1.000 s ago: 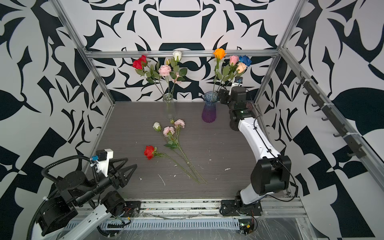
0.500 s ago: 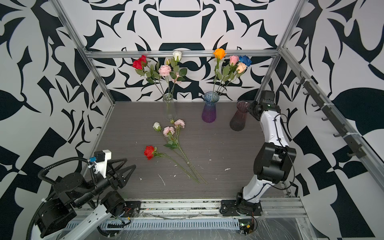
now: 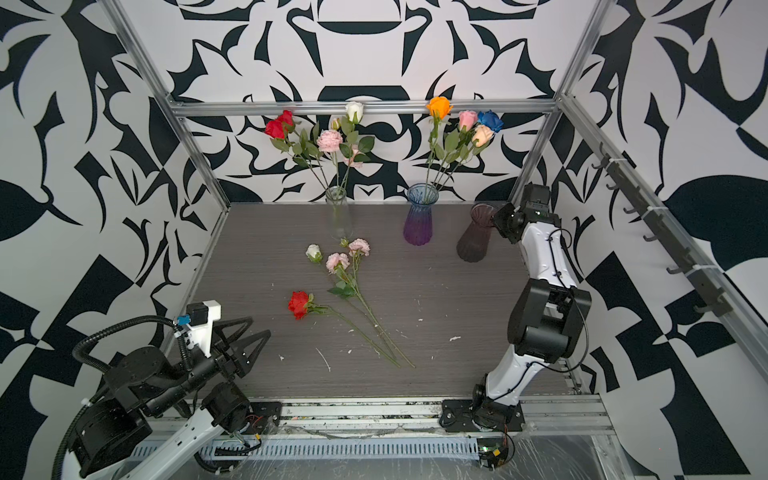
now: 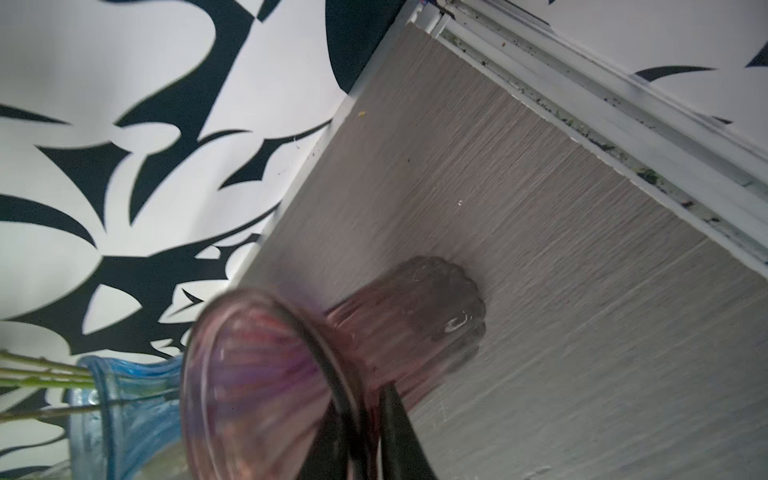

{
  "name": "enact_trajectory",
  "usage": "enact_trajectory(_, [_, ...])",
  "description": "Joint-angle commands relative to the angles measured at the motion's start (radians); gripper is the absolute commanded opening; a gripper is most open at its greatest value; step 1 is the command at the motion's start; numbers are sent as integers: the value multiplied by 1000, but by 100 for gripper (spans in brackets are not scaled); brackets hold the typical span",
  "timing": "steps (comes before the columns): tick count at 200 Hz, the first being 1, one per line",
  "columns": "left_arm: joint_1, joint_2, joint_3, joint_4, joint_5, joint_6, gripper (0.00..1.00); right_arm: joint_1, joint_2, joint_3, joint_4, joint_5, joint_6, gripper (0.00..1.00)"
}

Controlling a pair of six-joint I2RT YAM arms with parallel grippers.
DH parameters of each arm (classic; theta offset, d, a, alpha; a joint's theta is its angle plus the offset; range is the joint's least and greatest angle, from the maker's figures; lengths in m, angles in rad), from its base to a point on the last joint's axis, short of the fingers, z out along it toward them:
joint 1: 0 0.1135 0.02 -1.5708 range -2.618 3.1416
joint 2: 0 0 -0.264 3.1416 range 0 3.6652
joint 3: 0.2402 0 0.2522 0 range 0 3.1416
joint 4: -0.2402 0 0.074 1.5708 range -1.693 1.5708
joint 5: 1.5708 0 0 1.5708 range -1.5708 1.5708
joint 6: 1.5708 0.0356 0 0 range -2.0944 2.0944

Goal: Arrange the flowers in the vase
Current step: 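Move the right gripper to the dark pink vase and grasp its rim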

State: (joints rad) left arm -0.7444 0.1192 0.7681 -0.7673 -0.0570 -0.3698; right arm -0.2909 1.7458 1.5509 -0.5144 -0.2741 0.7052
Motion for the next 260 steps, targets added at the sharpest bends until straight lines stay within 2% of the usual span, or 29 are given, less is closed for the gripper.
enact_trajectory(1, [2, -16, 4, -12, -6, -6, 77, 4, -39, -55, -1, -25, -1, 2])
enact_trajectory(26, [3, -17, 6, -15, -5, -7, 77, 4, -123, -139, 30, -46, 39, 0])
enact_trajectory(59, [4, -23, 6, -15, -7, -8, 76, 45, -322, -263, 41, -32, 88, 0])
enact_trajectory(83, [3, -20, 5, -10, -5, -7, 77, 167, -443, -307, -12, 21, 58, 0])
enact_trajectory(113, [4, -12, 2, -8, 2, -6, 77, 365, -518, -340, -89, 73, 28, 0])
enact_trajectory(149, [3, -5, 3, -3, 3, -4, 77, 626, -517, -306, -169, 232, -40, 0])
enact_trajectory(175, [4, -1, 3, -3, 4, -4, 76, 769, -481, -275, -193, 318, -56, 0])
enact_trajectory(205, [3, -3, 2, -4, 0, -4, 76, 878, -438, -274, -180, 356, -35, 0])
enact_trajectory(260, [3, -3, 1, -3, -3, -5, 76, 1024, -405, -282, -116, 337, 88, 0])
